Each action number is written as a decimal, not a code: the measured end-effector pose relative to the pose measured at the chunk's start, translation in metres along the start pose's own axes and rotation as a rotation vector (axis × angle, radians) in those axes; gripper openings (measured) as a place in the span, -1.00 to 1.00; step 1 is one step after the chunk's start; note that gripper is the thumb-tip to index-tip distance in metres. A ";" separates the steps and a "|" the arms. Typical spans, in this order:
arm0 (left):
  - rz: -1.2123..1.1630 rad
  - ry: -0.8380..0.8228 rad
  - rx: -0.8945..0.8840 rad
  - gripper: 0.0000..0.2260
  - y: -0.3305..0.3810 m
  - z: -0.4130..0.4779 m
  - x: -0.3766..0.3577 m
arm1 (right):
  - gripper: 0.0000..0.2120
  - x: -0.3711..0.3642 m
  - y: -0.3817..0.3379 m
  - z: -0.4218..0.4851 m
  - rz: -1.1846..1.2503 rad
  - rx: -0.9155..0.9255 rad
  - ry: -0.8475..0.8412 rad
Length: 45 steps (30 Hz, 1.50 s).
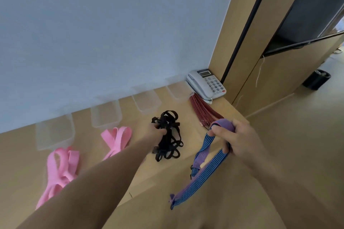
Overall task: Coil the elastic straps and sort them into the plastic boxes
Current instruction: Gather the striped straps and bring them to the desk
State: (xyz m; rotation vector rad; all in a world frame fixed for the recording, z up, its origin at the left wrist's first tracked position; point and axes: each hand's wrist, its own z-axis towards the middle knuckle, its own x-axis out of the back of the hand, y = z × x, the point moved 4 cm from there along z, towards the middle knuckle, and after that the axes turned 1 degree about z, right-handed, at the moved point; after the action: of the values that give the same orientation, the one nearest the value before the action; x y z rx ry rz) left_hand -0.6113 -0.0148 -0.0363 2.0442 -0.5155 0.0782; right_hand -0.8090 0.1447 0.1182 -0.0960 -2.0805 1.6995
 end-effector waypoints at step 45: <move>0.209 -0.520 -0.795 -0.73 0.206 -0.174 -0.113 | -0.70 0.091 -0.118 0.045 -0.094 0.175 -0.336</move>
State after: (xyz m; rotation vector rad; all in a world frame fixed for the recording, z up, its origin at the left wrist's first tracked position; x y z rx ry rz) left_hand -0.7666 0.0825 0.1912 1.2092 -0.9088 -0.4757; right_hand -0.8807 0.1057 0.2500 0.3597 -2.1121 1.9372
